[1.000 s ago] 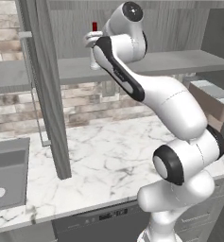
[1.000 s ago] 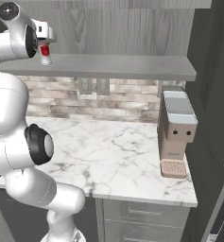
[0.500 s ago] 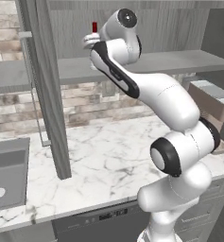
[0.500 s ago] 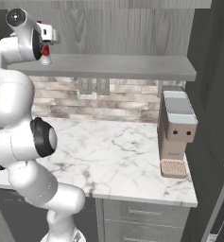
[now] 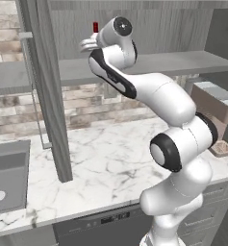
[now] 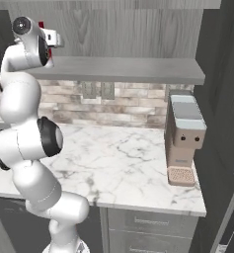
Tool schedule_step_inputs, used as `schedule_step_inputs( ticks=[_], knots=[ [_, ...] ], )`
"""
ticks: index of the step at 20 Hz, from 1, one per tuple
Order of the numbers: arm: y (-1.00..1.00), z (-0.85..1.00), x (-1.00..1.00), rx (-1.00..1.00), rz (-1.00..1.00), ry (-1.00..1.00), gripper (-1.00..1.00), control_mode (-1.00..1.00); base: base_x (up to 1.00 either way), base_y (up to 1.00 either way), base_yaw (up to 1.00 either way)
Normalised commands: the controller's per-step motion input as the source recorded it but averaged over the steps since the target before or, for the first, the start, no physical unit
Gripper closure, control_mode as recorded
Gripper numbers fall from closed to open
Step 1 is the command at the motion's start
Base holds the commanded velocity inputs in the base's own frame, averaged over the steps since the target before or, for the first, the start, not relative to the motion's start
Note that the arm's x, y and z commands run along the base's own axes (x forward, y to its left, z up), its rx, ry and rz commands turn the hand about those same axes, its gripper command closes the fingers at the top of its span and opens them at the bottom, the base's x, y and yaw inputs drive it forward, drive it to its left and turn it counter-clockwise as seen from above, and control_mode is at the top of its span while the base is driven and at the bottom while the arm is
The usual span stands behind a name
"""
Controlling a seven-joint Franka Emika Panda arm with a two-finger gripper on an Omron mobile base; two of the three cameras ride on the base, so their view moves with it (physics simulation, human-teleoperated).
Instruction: There is a bowl on the dining counter. Grab a lemon wedge from the fridge and place it in the bowl. Then get the liquor bottle and glass cup from the cabinet and place them next to the bowl.
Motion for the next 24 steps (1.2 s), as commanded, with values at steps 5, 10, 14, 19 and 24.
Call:
schedule_step_inputs(
  ticks=[5,10,14,19,24],
  knots=[
    [0.13,-0.01,0.28,0.0,0.0,0.0,-1.0,-1.0,0.0,0.0,0.0],
    [0.02,0.0,0.03,0.0,0.0,0.0,1.0,-1.0,0.0,0.0,0.0],
    [0.0,0.0,0.0,0.0,0.0,0.0,1.0,-1.0,0.0,0.0,0.0],
    [0.0,0.0,-0.05,0.0,0.0,0.0,1.0,-1.0,0.0,0.0,0.0],
    [0.0,0.0,-0.75,0.0,0.01,-0.07,1.0,-1.0,0.0,0.0,0.0]
  ],
)
